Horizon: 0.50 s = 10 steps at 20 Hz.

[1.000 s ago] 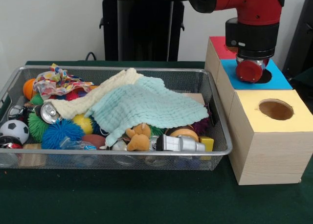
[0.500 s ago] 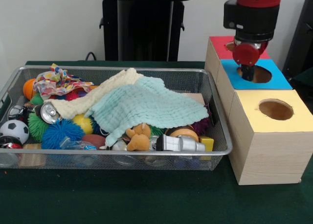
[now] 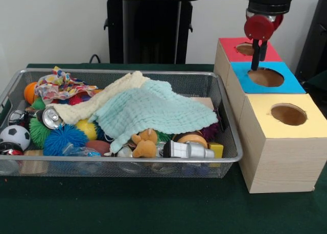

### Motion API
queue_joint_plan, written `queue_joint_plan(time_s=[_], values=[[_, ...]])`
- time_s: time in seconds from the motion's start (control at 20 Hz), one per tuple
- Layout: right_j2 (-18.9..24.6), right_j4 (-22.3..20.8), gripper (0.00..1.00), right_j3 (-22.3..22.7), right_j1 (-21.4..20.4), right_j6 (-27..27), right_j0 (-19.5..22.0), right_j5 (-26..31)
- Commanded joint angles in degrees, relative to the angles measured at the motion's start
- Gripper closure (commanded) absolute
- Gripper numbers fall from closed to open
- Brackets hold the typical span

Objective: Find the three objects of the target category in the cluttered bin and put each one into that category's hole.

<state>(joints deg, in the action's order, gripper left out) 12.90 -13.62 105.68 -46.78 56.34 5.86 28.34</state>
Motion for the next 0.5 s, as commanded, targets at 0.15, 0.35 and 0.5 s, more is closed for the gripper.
queue_joint_plan(time_s=[0.15,0.35,0.5], values=[[0.7,-0.7,0.0,3.4,-1.2,6.5,1.5,4.5],[1.3,-1.2,0.0,5.5,-3.1,2.8,5.6,5.3],[1.6,-4.6,0.0,4.3,-1.9,-2.6,9.3,5.3]])
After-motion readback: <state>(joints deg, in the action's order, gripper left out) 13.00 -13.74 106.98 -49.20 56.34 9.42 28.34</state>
